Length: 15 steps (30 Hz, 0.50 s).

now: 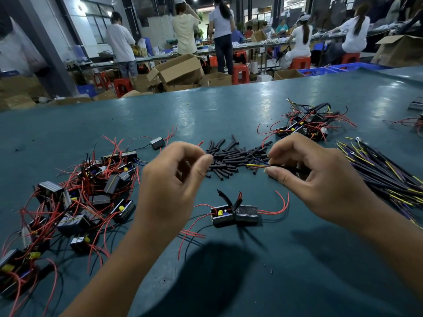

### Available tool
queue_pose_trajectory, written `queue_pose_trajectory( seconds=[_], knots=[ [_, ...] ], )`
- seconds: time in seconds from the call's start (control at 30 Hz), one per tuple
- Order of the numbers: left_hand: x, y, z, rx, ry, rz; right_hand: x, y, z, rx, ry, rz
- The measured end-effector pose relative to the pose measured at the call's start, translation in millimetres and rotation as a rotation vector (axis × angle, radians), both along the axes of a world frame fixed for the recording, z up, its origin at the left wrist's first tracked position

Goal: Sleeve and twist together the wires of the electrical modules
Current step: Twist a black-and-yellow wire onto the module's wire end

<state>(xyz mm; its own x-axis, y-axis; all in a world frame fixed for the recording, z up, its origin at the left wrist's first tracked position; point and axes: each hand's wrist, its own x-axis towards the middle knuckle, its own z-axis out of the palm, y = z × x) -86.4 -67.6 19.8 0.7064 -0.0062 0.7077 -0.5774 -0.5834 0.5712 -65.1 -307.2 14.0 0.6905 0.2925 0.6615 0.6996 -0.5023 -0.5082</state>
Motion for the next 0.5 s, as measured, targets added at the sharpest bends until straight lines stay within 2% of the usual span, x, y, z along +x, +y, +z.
queue_pose_trajectory(
  seconds=[0.07, 0.1, 0.13, 0.17, 0.2, 0.23, 0.3, 0.4, 0.5],
  knots=[
    [1.5, 7.1, 4.4, -0.294, 0.272, -0.160, 3.3, -3.7, -0.9, -0.029, 0.033, 0.001],
    [1.9, 15.1, 6.3, -0.315, 0.475, -0.267, 4.6, -3.8, -2.4, -0.059, 0.044, -0.001],
    [1.7, 25.2, 8.0, -0.195, 0.695, -0.388, 5.6, -3.1, -4.2, -0.088, 0.058, -0.005],
    [0.6, 34.6, 9.1, 0.012, 0.903, -0.509, 6.7, -2.4, -6.6, -0.111, 0.078, -0.006],
    [-0.6, 41.3, 9.1, 0.210, 1.049, -0.611, 7.9, -1.8, -9.4, -0.122, 0.107, -0.002],
    [-0.9, 44.6, 7.4, 0.325, 1.109, -0.668, 9.2, -1.2, -12.4, -0.126, 0.141, 0.005],
    [3.1, 40.7, 0.5, 0.317, 1.014, -0.580, 11.8, 0.8, -18.8, -0.154, 0.203, 0.005],
    [10.8, 22.9, -11.4, 0.133, 0.801, -0.379, 14.6, 4.3, -30.1, -0.237, 0.280, -0.028],
    [16.1, 13.0, -22.3, 0.003, 0.764, -0.343, 15.0, 8.6, -36.4, -0.269, 0.304, -0.033]
  ],
)
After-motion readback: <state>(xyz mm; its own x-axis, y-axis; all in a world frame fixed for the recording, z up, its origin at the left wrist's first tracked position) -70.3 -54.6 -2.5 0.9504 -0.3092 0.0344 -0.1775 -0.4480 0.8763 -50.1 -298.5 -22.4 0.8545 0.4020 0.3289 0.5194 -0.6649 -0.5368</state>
